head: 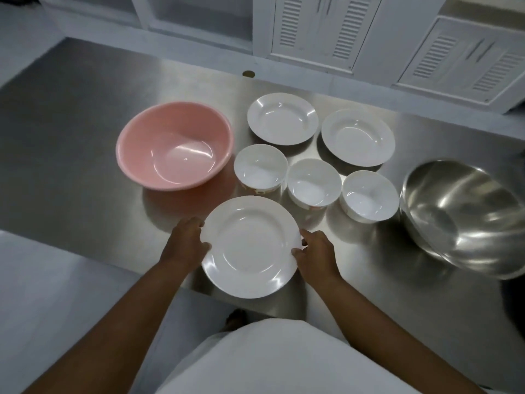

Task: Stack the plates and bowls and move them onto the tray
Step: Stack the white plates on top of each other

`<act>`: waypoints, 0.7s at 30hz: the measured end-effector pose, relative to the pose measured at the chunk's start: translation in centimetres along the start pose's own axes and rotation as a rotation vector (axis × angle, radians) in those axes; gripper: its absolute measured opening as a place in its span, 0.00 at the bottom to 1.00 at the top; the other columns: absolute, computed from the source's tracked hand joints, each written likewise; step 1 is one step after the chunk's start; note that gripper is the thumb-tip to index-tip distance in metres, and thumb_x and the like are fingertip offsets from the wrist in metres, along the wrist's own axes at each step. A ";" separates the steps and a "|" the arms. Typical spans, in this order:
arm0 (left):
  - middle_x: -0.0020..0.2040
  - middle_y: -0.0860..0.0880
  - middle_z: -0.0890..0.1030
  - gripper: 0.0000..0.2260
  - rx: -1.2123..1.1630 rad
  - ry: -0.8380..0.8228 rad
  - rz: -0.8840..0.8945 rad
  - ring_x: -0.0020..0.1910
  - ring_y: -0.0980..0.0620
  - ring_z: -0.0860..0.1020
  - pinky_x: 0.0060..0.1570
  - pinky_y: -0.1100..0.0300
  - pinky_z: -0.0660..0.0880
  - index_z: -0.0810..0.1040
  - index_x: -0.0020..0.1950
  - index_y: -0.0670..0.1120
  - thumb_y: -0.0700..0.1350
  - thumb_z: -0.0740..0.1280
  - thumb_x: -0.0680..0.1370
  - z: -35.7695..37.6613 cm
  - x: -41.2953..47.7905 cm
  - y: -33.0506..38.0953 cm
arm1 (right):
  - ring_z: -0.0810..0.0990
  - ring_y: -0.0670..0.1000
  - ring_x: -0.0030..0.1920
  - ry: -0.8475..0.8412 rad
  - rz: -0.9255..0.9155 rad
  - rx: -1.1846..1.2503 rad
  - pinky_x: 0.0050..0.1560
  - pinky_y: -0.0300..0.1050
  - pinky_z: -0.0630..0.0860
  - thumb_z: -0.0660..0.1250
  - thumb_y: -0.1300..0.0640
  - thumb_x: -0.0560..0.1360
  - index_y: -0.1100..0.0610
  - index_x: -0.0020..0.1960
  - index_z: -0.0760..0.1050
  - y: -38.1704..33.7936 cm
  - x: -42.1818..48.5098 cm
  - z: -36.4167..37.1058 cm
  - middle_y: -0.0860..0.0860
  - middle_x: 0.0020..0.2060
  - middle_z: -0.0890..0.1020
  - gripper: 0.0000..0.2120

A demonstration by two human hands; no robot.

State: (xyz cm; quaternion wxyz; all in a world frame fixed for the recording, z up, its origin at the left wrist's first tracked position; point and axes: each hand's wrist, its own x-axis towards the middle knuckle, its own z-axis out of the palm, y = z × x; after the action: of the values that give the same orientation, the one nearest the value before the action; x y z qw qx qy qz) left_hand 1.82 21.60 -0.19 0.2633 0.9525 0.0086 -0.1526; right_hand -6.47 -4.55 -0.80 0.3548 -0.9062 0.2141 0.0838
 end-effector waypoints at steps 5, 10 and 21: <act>0.52 0.43 0.77 0.14 0.032 -0.031 0.010 0.50 0.43 0.77 0.53 0.49 0.77 0.75 0.50 0.44 0.40 0.75 0.68 0.2 0.9 -1.1 | 0.73 0.51 0.47 0.007 0.025 -0.031 0.50 0.38 0.68 0.66 0.62 0.75 0.55 0.62 0.76 -0.9 0.8 1.3 0.55 0.51 0.74 0.16; 0.56 0.45 0.76 0.18 -0.001 -0.058 0.025 0.52 0.44 0.77 0.56 0.47 0.77 0.76 0.56 0.45 0.41 0.75 0.69 0.7 1.5 -1.8 | 0.74 0.52 0.48 0.046 0.058 -0.074 0.51 0.38 0.68 0.66 0.62 0.74 0.55 0.62 0.76 -0.9 0.9 1.8 0.53 0.49 0.72 0.16; 0.48 0.50 0.76 0.13 0.003 0.072 0.103 0.46 0.47 0.76 0.44 0.56 0.72 0.75 0.51 0.48 0.51 0.73 0.71 -0.5 2.7 1.3 | 0.75 0.47 0.45 0.237 0.047 0.006 0.50 0.33 0.71 0.69 0.55 0.76 0.57 0.66 0.75 -0.4 -0.1 -0.4 0.52 0.53 0.77 0.19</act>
State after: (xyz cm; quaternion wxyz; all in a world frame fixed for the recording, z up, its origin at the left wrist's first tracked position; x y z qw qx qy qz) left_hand 4.65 20.57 0.06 0.2687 0.9570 -0.0313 -0.1044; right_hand -6.37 -4.50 -0.25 0.3275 -0.9035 0.2758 -0.0163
